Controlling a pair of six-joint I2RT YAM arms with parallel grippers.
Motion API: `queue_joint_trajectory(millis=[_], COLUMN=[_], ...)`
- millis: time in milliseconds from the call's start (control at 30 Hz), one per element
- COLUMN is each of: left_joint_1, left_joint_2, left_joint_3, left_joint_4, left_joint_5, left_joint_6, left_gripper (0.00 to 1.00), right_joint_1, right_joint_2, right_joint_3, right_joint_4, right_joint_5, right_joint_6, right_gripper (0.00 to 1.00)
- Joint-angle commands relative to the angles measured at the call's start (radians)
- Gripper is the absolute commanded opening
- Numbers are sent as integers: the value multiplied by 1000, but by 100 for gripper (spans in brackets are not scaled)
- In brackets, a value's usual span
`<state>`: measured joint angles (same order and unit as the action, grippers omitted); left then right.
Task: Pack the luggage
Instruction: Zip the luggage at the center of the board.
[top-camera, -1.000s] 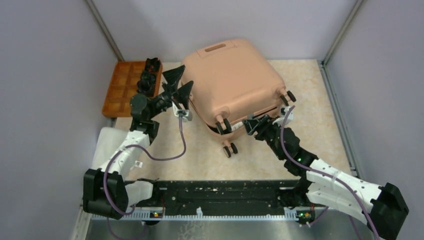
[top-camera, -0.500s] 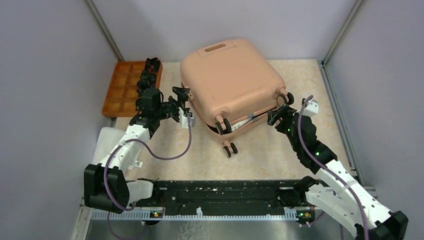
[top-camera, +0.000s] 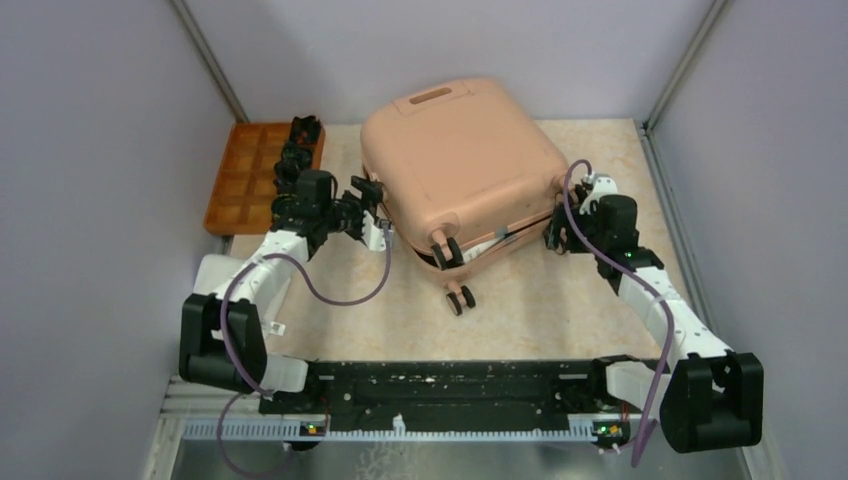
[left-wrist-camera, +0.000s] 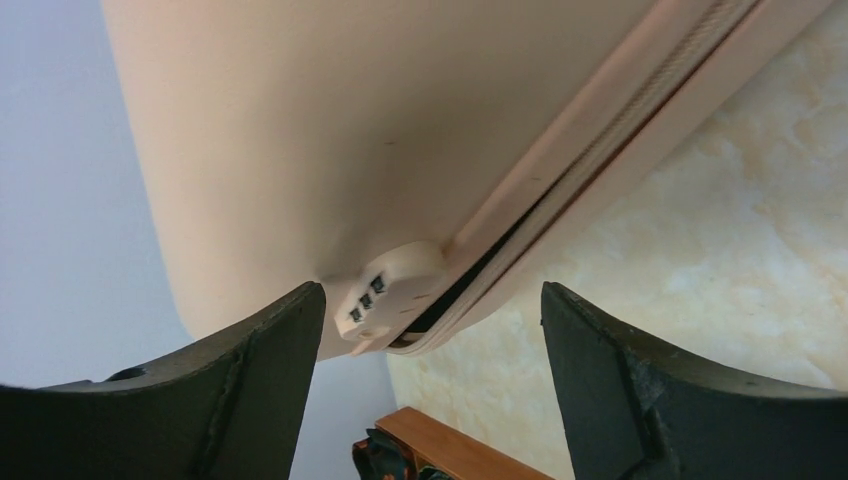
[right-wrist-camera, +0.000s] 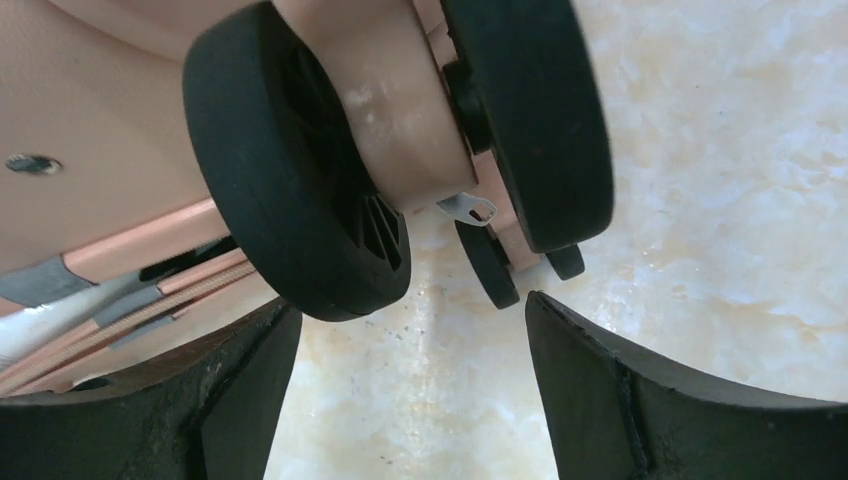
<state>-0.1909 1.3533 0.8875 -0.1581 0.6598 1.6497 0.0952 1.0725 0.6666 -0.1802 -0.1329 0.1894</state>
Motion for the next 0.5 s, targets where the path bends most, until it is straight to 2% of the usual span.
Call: queue_joint_trajectory(millis=[0,167,267,400,467], left_joint_1=[2,1,2,2,2], left_joint_2=[72,127,156,175,194], left_joint_3=[126,149,174,154,142], left_joint_4=[-90,-49,-57,34,83], left_joint_5=[22,-5,-16,-58,-69], left_joint_6=[63,105,118,101,106], left_gripper=[80,70,66,62,60], right_joint_1=[-4,-3,-4,-5,-8], right_joint_2=[9,-3,14,14,15], right_joint_3=[17,-36,-27,-50,-69], right_joint_4=[80,219,236,265,289], right_joint_5=[-7,74,70,104,97], right_joint_6=[-142,-157,-169,-178,-199], right_gripper=[82,80,80,93,94])
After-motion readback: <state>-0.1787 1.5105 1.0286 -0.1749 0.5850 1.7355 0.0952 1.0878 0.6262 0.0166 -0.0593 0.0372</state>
